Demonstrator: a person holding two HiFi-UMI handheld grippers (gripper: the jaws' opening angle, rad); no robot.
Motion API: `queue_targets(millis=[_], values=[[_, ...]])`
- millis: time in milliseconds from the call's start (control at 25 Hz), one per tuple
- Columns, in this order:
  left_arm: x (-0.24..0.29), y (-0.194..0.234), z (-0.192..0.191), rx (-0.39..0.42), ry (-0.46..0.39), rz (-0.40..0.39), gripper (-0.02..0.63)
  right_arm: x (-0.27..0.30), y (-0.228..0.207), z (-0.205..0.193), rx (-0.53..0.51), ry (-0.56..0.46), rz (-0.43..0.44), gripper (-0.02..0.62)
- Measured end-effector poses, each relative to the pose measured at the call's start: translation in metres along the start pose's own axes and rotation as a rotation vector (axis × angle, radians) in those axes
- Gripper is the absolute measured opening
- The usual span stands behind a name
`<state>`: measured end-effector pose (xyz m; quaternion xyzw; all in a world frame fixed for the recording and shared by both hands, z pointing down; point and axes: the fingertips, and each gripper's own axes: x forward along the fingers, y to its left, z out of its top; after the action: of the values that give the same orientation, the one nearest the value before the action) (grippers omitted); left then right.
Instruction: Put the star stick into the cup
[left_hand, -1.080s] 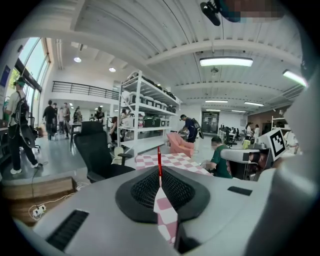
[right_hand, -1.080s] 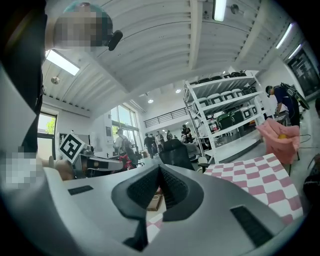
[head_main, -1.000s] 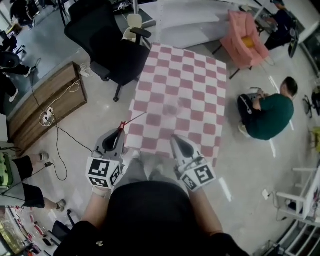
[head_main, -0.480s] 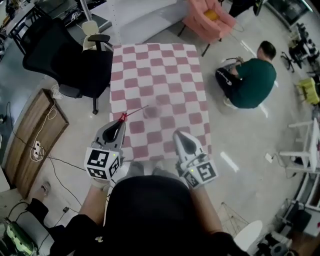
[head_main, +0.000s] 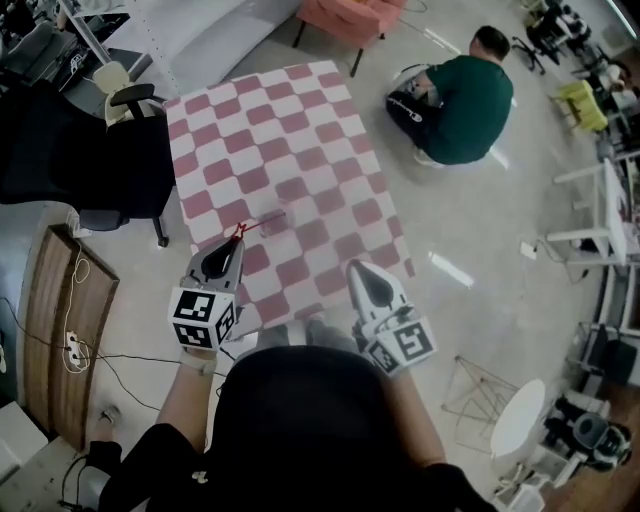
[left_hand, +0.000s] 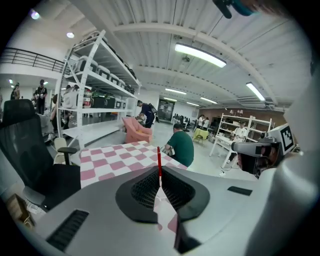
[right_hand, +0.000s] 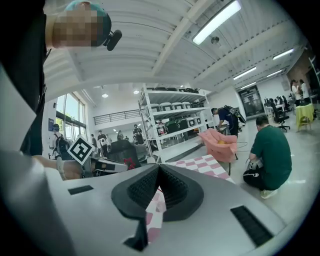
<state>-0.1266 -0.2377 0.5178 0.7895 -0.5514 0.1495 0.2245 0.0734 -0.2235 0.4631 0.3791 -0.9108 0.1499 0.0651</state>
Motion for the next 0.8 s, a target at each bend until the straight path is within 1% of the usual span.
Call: queue_targets(millis=[120, 360, 480, 640, 800], values=[[0.013, 0.002, -0.011, 0.011, 0.034, -0.029, 0.052, -0.001, -0.002, -0.009, 0.008, 0.020, -0.038, 0.015], [0.030, 0.009, -0.029, 0.024, 0.081, -0.063, 0.052, -0.005, 0.000, -0.020, 0.012, 0.045, -0.085, 0.015], [0.038, 0.008, -0.036, 0.042, 0.100, -0.084, 0.054, -0.010, -0.002, -0.026, 0.017, 0.056, -0.111, 0.015], [0.047, 0.007, -0.041, 0.070, 0.120, -0.094, 0.054, -0.016, -0.007, -0.028, 0.028, 0.059, -0.144, 0.015], [0.055, 0.008, -0.045, 0.086, 0.132, -0.097, 0.054, -0.017, -0.009, -0.031, 0.027, 0.067, -0.157, 0.015]])
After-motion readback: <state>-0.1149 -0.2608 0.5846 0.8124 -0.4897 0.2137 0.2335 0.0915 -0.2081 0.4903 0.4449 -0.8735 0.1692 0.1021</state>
